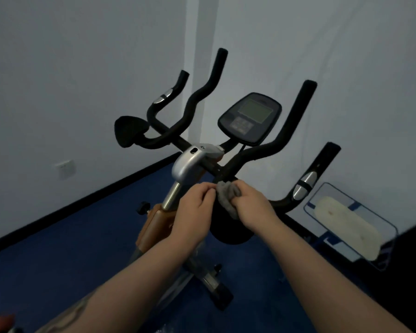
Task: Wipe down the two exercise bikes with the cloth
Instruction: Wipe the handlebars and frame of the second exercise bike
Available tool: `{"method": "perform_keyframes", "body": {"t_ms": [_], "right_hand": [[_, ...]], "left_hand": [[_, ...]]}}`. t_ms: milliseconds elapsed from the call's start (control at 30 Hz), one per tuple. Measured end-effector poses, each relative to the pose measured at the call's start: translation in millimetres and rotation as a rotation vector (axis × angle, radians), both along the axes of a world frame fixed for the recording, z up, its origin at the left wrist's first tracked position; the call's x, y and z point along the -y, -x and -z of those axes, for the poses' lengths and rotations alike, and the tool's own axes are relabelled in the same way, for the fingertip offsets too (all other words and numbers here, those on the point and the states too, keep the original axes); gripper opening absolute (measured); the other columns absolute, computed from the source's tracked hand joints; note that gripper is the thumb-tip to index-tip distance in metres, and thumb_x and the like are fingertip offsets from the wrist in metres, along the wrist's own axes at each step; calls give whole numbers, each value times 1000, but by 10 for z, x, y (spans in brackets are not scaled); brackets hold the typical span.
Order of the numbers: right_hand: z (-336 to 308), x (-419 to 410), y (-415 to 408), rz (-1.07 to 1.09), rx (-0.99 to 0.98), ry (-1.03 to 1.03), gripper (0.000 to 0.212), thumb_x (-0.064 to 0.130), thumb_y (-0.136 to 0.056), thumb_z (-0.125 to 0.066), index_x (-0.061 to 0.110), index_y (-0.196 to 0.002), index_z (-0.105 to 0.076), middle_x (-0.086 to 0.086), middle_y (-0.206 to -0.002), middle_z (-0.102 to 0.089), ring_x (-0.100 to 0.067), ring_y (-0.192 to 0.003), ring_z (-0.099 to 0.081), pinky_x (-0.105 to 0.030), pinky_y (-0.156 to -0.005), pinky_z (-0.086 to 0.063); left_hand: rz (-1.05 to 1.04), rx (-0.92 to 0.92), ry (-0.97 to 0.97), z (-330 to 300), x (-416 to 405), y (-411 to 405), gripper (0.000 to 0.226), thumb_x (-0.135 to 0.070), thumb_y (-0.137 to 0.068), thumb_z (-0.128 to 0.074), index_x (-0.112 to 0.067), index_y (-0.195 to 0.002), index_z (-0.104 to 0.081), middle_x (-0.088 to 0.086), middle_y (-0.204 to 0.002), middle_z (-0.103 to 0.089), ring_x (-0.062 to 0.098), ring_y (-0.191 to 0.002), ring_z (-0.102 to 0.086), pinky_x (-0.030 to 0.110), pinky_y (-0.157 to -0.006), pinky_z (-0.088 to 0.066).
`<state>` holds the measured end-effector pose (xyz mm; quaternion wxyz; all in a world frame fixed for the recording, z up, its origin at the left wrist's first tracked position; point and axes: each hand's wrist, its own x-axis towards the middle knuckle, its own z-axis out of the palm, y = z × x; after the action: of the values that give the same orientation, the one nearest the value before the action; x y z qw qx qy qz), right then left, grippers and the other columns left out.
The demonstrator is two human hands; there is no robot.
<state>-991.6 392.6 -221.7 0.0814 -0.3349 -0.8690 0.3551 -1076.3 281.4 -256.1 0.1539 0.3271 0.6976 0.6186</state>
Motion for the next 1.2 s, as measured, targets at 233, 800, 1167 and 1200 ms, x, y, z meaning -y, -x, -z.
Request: {"method": "perform_keyframes", "body": {"t_ms": [233, 800, 1167, 1200], "right_hand": [[171, 412, -391, 269, -101, -125, 8, 30, -102, -34, 32, -108, -39, 9, -99, -47, 1, -79, -46, -20, -60, -35], [105, 722, -167, 687, -76, -89, 18, 38, -102, -34, 22, -105, -40, 1, -95, -53, -18, -83, -53, -35, -65, -41], [614, 1374, 184, 1053, -735, 263, 9, 29, -102, -42, 39, -101, -39, 8, -101, -59, 2, -85, -58, -17, -69, -47], [544, 1301, 146, 1067, -740, 303, 12, 27, -100, -47, 36, -99, -39, 3, -98, -59, -3, -83, -59, -25, -69, -50]], "left_hand": [[152, -9, 35, 93, 1, 123, 19, -23, -100, -51, -25, -107, -68, -11, -101, -67, -4, -96, -60, 14, -83, -47], [531, -410, 4, -136, -466, 340, 19, -14, -100, -47, -24, -98, -63, -7, -97, -63, 10, -98, -56, 25, -85, -44], [461, -360, -22, -20, -468, 269, 20, -26, -102, -39, -28, -94, -57, -14, -86, -59, -1, -84, -57, 15, -72, -44], [458, -369, -19, -18, -469, 274, 20, -25, -102, -39, -29, -93, -57, -14, -84, -59, -1, -83, -57, 17, -71, -45]]}}
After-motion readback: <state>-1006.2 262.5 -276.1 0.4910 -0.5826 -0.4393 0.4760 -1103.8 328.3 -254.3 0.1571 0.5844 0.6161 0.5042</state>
